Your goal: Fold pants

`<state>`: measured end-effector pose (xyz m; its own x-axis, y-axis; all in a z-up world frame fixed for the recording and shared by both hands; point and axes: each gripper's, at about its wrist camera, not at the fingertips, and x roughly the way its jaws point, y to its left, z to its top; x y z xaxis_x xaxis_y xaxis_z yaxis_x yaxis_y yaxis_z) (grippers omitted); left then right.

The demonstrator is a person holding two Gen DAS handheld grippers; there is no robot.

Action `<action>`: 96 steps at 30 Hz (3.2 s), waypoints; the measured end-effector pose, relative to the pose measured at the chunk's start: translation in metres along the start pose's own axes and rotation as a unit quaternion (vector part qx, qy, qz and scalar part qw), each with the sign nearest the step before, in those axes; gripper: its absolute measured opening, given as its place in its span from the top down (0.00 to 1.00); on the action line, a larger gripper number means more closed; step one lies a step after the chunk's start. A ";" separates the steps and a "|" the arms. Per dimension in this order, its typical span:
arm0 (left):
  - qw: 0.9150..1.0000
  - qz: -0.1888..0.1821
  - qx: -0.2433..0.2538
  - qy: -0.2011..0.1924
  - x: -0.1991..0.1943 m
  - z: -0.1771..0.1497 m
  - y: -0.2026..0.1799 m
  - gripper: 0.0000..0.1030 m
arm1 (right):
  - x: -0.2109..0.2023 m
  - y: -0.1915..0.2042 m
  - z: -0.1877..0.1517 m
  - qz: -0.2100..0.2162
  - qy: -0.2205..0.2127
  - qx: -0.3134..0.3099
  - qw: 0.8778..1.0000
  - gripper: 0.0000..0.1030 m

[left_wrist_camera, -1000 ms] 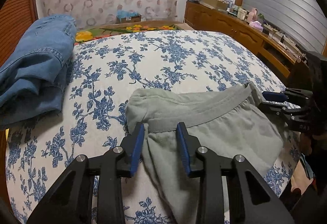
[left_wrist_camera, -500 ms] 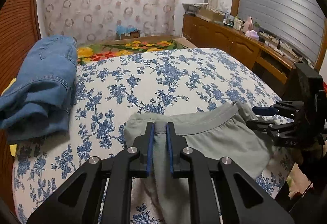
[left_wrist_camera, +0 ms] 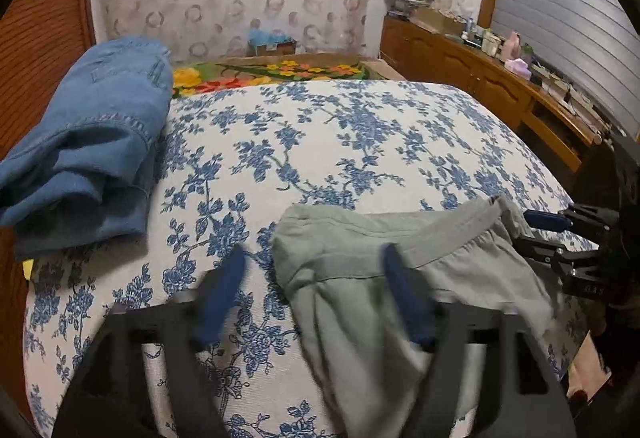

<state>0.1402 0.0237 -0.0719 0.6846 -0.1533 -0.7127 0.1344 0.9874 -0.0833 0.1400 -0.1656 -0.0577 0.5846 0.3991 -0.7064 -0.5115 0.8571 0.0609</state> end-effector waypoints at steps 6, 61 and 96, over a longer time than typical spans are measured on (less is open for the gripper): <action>1.000 -0.003 -0.002 0.026 0.013 -0.007 0.003 0.22 | 0.000 0.000 0.000 0.000 0.000 0.000 1.000 0.54; 0.995 -0.088 -0.043 0.008 0.007 -0.013 0.001 0.83 | 0.007 0.012 0.006 0.039 -0.002 0.022 0.999 0.88; 0.989 -0.088 0.026 -0.118 -0.084 0.031 -0.053 0.83 | -0.111 0.012 0.011 0.040 -0.134 -0.001 0.990 0.89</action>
<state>0.0980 -0.0166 0.0140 0.7945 -0.3325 -0.5082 0.2976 0.9426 -0.1514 0.0758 -0.1961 0.0297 0.6884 0.5374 -0.4871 -0.5638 0.8190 0.1067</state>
